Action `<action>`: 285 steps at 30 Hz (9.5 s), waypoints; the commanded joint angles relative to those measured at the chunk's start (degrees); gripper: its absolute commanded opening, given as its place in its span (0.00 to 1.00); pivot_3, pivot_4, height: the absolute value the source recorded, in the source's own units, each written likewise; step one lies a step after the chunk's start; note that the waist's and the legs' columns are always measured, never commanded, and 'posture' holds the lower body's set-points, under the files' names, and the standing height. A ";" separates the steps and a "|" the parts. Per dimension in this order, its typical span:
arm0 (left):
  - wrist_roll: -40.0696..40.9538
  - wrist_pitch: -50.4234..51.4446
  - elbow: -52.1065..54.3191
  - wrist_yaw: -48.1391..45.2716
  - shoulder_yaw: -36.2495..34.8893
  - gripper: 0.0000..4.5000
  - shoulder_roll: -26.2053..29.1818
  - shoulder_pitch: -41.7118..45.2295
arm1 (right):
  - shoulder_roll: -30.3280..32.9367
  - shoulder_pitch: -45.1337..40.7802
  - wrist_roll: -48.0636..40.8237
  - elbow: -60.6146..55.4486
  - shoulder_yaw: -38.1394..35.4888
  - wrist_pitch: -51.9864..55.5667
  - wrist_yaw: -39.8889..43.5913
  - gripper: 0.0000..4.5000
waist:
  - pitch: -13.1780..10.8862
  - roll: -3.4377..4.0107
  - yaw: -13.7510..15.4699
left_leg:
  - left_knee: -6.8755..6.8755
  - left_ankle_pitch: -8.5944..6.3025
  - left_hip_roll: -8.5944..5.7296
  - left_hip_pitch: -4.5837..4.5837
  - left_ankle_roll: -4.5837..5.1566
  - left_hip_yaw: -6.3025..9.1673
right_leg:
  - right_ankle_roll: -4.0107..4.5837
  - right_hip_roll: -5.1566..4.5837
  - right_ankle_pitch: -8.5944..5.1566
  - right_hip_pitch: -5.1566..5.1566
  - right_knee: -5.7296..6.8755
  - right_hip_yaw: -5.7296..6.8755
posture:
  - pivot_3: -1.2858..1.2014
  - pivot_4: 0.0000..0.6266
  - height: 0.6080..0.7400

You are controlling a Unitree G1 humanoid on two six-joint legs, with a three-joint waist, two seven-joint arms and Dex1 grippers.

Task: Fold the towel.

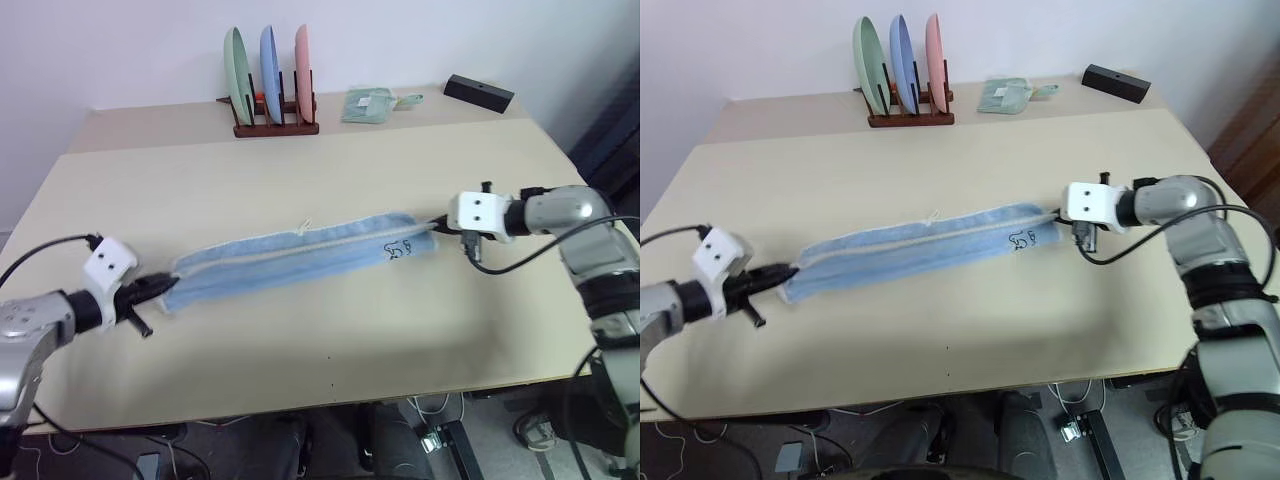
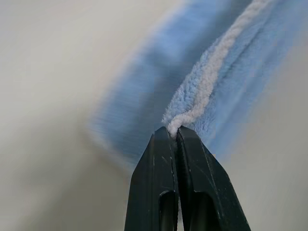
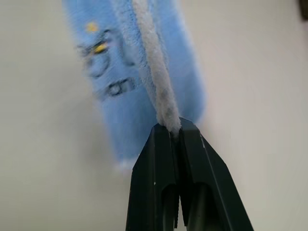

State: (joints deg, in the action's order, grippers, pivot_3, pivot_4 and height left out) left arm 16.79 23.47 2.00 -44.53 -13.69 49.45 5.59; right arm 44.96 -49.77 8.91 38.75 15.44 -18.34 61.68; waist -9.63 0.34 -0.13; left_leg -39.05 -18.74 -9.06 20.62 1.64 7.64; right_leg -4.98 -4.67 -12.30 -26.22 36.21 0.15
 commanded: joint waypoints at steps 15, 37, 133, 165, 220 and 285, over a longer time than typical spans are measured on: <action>-2.36 -3.32 -11.68 5.73 -0.53 0.77 -4.95 6.71 | -1.31 -8.13 10.06 15.72 1.38 -8.71 -15.26 0.87 | 0.01 -0.02 -0.87 | -0.07 0.01 -0.03 0.46 0.00 0.01 | -0.01 -0.01 0.01 -0.47 0.02 0.03 | 0.52 0.24 1.00; 6.93 -2.25 19.88 2.57 5.88 0.89 -12.81 2.61 | -21.35 29.33 -47.71 -54.68 -43.55 96.53 -33.85 0.99 | 0.12 -0.07 1.09 | -0.20 0.00 -0.02 0.44 0.02 0.09 | -0.01 -0.02 0.08 -0.25 -0.02 0.00 | 0.52 0.24 1.00; 21.05 20.06 28.99 22.88 9.93 0.89 -32.83 -9.44 | -16.03 30.46 -16.49 -25.69 -12.37 28.57 -22.17 0.01 | 0.80 -0.05 2.45 | 0.00 -0.02 0.02 -0.26 0.04 0.01 | -0.05 0.06 0.10 0.37 -0.18 -0.08 | 0.52 0.24 1.00; 62.19 25.63 5.09 70.81 -6.69 0.58 -54.90 9.65 | -14.73 27.54 -28.66 -49.32 -17.68 36.14 -18.91 0.86 | 0.80 -0.12 2.74 | -0.09 -0.02 0.00 -0.28 0.02 0.06 | -0.07 0.05 0.09 0.47 -0.20 -0.07 | 0.52 0.24 1.00; 27.20 21.93 17.07 28.60 -1.73 0.01 -10.43 6.66 | -16.69 28.94 -25.17 -45.68 -15.06 29.80 -18.79 0.86 | 0.75 -0.10 2.34 | 0.16 -0.02 0.01 -0.19 0.00 0.05 | -0.05 0.10 0.08 0.22 -0.22 -0.12 | 0.52 0.24 1.00; 2.34 15.76 -0.63 10.42 19.05 0.00 -28.85 28.07 | -21.50 16.47 -31.60 -42.70 -10.62 50.15 -21.25 0.01 | 0.72 -0.18 2.39 | 0.06 -0.01 0.01 -0.09 0.00 0.06 | -0.06 0.08 0.10 0.16 -0.19 -0.08 | 0.52 0.24 1.00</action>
State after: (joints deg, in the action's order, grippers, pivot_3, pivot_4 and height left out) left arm 19.76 41.13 1.34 -32.34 3.94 20.45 33.75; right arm 24.72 -32.95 -22.66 -4.65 2.99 30.09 40.61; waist -8.91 0.16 2.26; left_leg -38.99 -18.75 -9.06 20.55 1.65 7.73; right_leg -5.04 -4.59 -12.20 -26.06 36.01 0.08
